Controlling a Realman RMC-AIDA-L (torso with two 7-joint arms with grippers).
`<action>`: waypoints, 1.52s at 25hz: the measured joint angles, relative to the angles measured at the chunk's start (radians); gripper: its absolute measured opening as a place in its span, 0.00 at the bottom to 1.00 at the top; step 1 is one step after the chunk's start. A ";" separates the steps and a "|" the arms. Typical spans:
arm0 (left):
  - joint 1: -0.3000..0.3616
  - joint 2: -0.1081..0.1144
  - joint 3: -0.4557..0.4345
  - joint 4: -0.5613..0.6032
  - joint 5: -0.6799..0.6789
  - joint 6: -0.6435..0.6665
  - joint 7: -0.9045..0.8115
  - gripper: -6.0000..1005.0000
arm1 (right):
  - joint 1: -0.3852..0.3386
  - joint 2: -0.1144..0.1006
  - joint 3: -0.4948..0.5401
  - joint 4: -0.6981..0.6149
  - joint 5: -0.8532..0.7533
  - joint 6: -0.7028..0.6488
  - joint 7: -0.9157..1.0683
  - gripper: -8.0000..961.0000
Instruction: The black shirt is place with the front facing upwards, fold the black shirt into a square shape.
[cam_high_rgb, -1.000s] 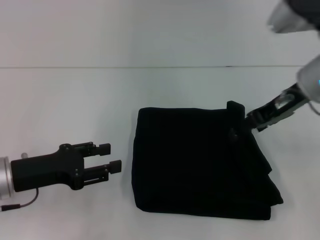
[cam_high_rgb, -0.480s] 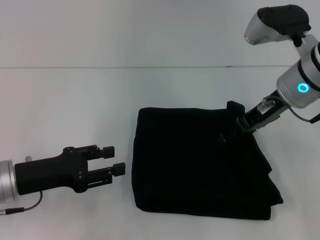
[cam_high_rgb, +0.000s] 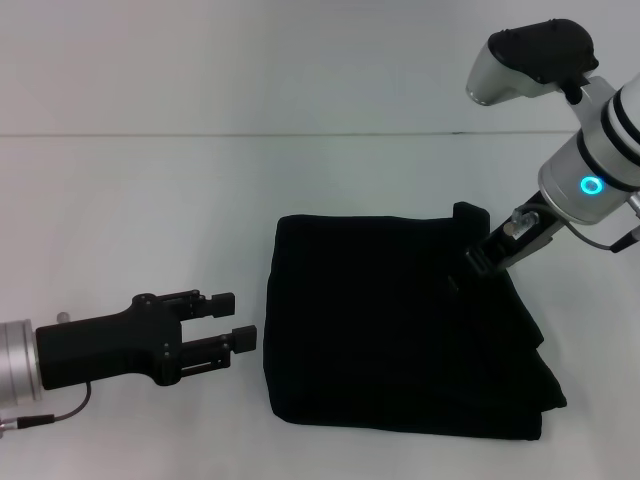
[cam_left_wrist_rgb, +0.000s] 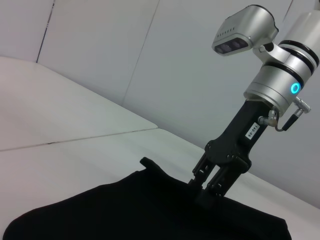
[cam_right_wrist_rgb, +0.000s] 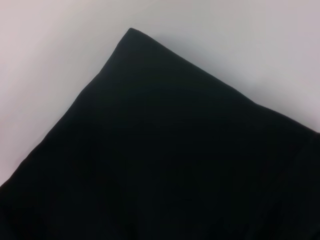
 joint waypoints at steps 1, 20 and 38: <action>0.000 0.000 0.000 0.000 0.001 0.000 0.000 0.63 | 0.001 0.000 0.000 0.004 0.000 0.001 0.000 0.68; 0.002 0.000 -0.001 0.001 0.000 0.000 -0.001 0.63 | -0.076 -0.028 0.080 -0.005 0.119 0.002 -0.009 0.07; -0.001 -0.001 -0.013 -0.009 -0.001 -0.013 -0.007 0.63 | -0.306 -0.091 0.352 0.122 0.397 0.025 -0.177 0.04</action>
